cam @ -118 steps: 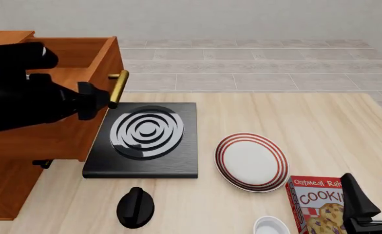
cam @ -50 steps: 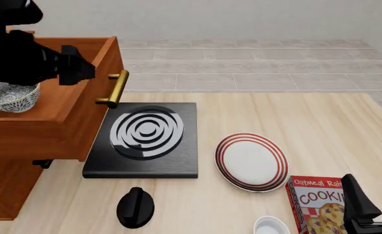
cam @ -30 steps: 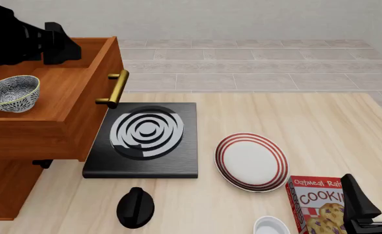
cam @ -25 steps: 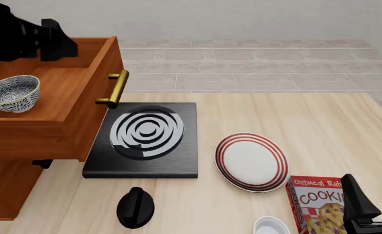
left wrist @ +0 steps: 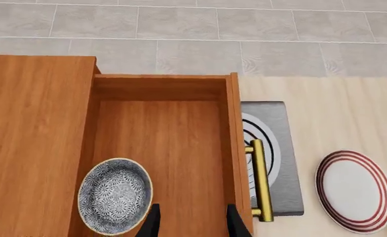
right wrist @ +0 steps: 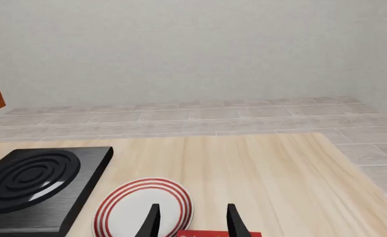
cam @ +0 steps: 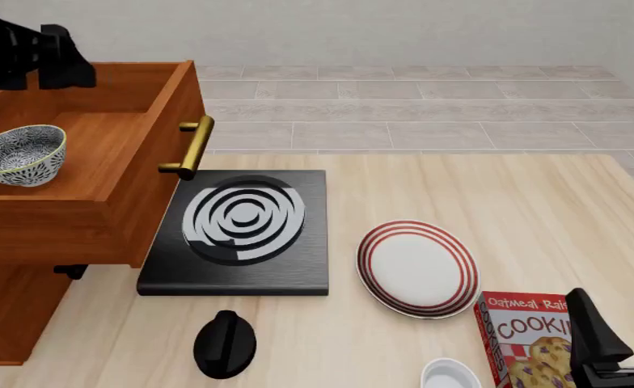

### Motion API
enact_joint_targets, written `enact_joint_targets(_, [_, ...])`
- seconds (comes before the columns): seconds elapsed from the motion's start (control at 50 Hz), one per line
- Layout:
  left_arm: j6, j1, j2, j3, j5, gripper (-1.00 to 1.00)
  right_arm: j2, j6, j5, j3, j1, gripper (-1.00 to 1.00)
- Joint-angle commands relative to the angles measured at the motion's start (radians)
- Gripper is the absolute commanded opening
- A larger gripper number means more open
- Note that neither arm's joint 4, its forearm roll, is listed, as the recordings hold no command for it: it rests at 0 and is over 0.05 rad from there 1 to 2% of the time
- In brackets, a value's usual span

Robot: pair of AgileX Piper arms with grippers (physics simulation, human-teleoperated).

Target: Pick the akita bowl in the top layer of the wooden cabinet and place it on the plate.

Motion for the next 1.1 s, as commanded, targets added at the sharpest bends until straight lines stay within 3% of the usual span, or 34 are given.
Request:
enact_joint_targets(0.02, [0.001,0.06,0.035,-0.029,0.024,1.0,0.01,-0.003,-0.011,0.0,-0.001,1.0])
enact_joint_targets(0.34, [0.047,0.131,0.075,-0.019,0.002,1.0,-0.011,-0.002,0.008,-0.001,-0.002,1.0])
enact_joint_targets(0.38, [0.085,0.162,0.086,-0.015,-0.003,1.0,-0.011,-0.002,0.008,-0.001,-0.002,1.0])
enact_joint_targets(0.62, [0.071,0.185,0.133,-0.019,-0.028,1.0,-0.001,0.001,-0.003,0.0,-0.002,1.0])
enact_joint_targets(1.1, [0.095,0.213,0.166,0.1,-0.117,1.0,-0.007,0.007,0.003,0.0,-0.003,1.0])
